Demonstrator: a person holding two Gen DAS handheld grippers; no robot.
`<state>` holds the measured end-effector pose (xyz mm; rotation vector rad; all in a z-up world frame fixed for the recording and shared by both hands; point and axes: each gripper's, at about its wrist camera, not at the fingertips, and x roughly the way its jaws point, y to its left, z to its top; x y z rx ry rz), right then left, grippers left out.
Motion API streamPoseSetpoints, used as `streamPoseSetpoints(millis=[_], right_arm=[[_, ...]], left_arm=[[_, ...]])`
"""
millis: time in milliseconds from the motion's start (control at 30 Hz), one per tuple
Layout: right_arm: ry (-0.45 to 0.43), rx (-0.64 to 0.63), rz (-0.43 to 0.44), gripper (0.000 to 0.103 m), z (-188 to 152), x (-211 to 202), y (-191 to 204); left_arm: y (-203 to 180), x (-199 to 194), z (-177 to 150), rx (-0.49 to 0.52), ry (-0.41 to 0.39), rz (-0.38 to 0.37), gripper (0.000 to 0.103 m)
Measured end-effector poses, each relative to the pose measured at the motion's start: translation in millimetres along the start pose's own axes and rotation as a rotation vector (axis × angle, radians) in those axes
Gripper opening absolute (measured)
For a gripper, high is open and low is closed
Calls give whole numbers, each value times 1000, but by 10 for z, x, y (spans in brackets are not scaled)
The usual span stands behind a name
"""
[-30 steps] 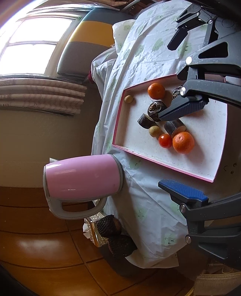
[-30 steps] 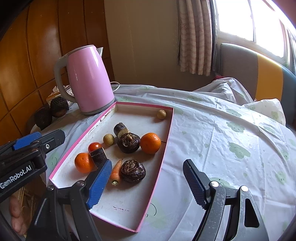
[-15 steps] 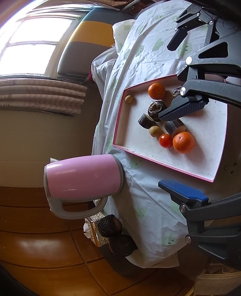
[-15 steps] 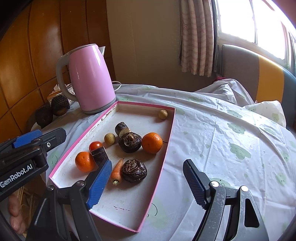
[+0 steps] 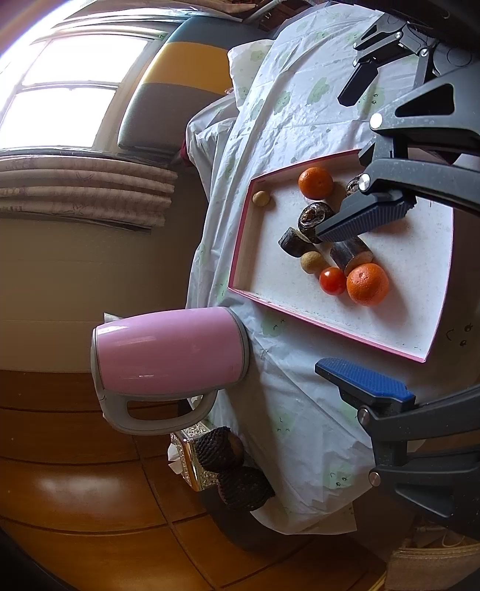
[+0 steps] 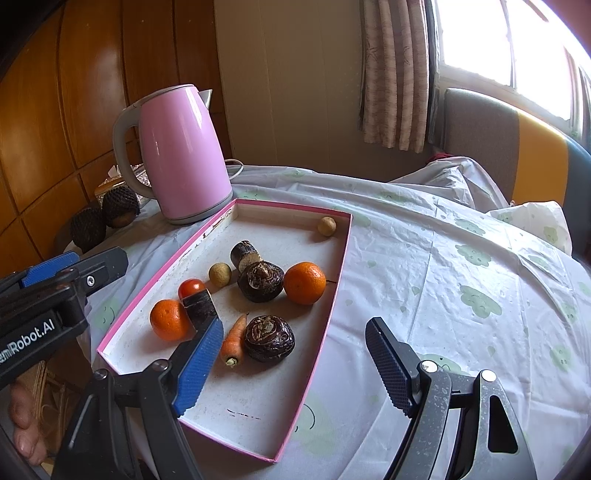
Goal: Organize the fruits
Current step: 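Withdraw both tools from the tray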
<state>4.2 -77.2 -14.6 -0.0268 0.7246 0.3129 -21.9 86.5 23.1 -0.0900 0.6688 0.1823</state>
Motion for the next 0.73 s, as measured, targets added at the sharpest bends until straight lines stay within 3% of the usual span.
streamPoseSetpoints(millis=[433, 500, 567, 733], right_arm=[[11, -3, 0, 80, -25, 39, -3], [14, -2, 1, 80, -29, 46, -9], [14, 0, 1, 80, -34, 49, -18], [11, 9, -5, 80, -39, 40, -80]], left_arm=[[1, 29, 1, -8, 13, -11, 66], [-4, 31, 1, -2, 7, -13, 61], [-9, 22, 3, 3, -9, -19, 50], [-34, 32, 15, 13, -2, -33, 50]])
